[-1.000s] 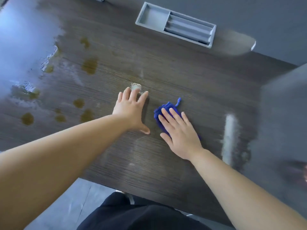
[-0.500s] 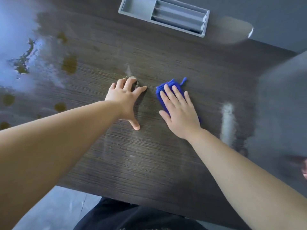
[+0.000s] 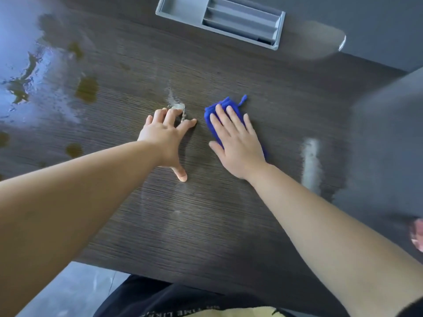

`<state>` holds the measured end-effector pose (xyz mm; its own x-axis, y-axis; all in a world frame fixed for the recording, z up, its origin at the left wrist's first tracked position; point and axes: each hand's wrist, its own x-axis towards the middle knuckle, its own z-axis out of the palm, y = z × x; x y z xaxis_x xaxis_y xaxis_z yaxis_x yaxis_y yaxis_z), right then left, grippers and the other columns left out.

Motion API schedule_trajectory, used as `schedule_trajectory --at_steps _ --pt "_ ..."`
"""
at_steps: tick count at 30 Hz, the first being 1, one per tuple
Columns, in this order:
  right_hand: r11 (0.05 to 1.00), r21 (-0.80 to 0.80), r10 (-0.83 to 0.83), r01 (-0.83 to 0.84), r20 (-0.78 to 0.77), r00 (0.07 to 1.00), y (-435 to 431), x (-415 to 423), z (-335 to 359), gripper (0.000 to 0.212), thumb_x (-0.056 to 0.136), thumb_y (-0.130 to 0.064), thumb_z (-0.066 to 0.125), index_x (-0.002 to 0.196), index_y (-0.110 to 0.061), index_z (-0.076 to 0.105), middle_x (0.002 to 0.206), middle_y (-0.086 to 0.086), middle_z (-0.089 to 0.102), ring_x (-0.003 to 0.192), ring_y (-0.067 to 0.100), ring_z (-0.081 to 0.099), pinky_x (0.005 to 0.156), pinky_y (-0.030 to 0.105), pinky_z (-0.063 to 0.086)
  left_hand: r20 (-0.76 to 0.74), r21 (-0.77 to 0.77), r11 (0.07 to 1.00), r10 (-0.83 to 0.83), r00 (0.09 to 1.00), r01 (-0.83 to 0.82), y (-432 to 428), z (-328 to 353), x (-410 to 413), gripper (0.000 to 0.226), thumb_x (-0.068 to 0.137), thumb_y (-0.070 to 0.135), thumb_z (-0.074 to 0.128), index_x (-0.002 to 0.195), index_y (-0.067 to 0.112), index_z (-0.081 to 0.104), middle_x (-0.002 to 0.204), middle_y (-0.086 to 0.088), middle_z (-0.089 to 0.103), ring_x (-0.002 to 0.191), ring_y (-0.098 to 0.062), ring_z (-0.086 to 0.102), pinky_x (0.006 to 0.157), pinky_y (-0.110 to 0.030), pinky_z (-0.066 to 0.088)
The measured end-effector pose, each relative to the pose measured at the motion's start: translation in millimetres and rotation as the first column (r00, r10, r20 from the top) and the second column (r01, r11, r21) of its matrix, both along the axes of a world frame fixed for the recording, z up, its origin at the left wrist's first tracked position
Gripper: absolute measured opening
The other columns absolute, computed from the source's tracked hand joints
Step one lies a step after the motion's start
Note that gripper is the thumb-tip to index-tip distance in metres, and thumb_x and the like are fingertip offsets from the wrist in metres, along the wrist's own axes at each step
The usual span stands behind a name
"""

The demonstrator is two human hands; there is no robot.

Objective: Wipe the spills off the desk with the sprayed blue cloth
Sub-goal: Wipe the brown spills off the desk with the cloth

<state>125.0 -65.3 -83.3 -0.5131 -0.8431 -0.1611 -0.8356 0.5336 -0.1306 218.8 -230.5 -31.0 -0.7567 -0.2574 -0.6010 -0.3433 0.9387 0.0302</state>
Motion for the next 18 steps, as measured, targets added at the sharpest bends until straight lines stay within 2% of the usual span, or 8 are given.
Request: schedule_trajectory --at_steps 2,3,6,10,12,14,16,18 --pt "0.99 -0.001 0.141 -0.141 -0.012 0.99 26 -15 0 0.062 0.092 -0.047 0.027 0.146 -0.016 0.033 0.155 0.004 0.027 0.142 0.025 0.025 0.112 0.051 0.02 0.004 -0.002 1.0 -0.001 1.0 0.001 -1 -1 0 0.144 0.031 0.066 0.084 0.148 0.041 0.003 0.152 -0.001 0.003 0.14 -0.029 0.003 0.115 -0.043 0.02" --pt "0.994 0.004 0.109 -0.109 -0.028 0.994 36 -33 -1 0.062 0.092 -0.047 0.028 0.146 -0.016 0.034 0.154 0.004 0.028 0.142 0.026 0.026 0.112 0.053 0.021 0.007 0.002 1.0 -0.001 1.0 0.001 -1 0 0 0.144 0.031 0.066 0.084 0.148 0.041 0.003 0.152 -0.001 0.003 0.139 -0.029 0.003 0.115 -0.043 0.02" --pt "0.966 0.043 -0.254 0.255 -0.027 0.967 39 -81 0 0.058 0.099 -0.042 0.029 0.15 -0.017 0.019 0.159 0.003 0.01 0.146 0.024 0.009 0.116 0.052 0.012 0.013 -0.004 1.0 -0.015 1.0 0.015 0 0 -1 0.144 0.032 0.067 0.084 0.148 0.04 0.003 0.151 -0.001 0.005 0.138 -0.029 0.006 0.115 -0.043 0.022" --pt "0.803 0.017 -0.594 0.595 -0.039 0.803 -23 -78 1 0.061 0.1 -0.044 0.024 0.152 -0.016 0.008 0.16 0.002 -0.002 0.146 0.022 -0.002 0.117 0.049 0.001 0.019 -0.015 0.999 -0.029 0.999 0.029 -1 -1 -2 0.145 0.031 0.069 0.083 0.148 0.039 0.003 0.15 -0.002 0.006 0.137 -0.029 0.008 0.114 -0.043 0.022" --pt "0.869 -0.003 -0.494 0.494 -0.009 0.869 -44 -52 -1 0.06 0.1 -0.043 0.024 0.151 -0.016 0.009 0.16 0.003 -0.001 0.146 0.023 -0.001 0.116 0.049 0.002 0.014 -0.018 0.999 -0.036 0.999 0.036 -1 -2 -1 0.145 0.031 0.069 0.082 0.148 0.038 0.002 0.151 -0.002 0.005 0.137 -0.029 0.007 0.115 -0.044 0.021" --pt "0.98 -0.012 -0.198 0.198 -0.004 0.98 -37 -23 -1 0.059 0.099 -0.042 0.026 0.151 -0.017 0.015 0.16 0.003 0.007 0.146 0.023 0.006 0.116 0.049 0.007 0.012 -0.018 0.999 -0.043 0.999 0.043 -2 -2 -1 0.144 0.033 0.07 0.081 0.149 0.037 0.001 0.152 -0.003 0.004 0.139 -0.03 0.005 0.116 -0.044 0.019" --pt "0.998 -0.003 0.069 -0.069 -0.011 0.998 -11 -11 -1 0.058 0.096 -0.043 0.027 0.148 -0.017 0.027 0.157 0.004 0.021 0.144 0.024 0.019 0.114 0.05 0.017 0.013 -0.012 0.998 -0.053 0.998 0.053 -3 -2 0 0.143 0.037 0.07 0.08 0.149 0.037 -0.001 0.153 -0.003 0.0 0.14 -0.031 0.0 0.117 -0.046 0.014" --pt "0.994 0.01 0.108 -0.108 -0.018 0.994 15 -27 -1 0.059 0.093 -0.043 0.027 0.145 -0.016 0.034 0.154 0.004 0.029 0.142 0.025 0.026 0.111 0.051 0.022 0.011 -0.002 0.998 -0.068 0.998 0.068 -4 -3 2 0.142 0.039 0.071 0.079 0.149 0.036 -0.003 0.155 -0.004 -0.003 0.142 -0.033 -0.003 0.117 -0.048 0.009"
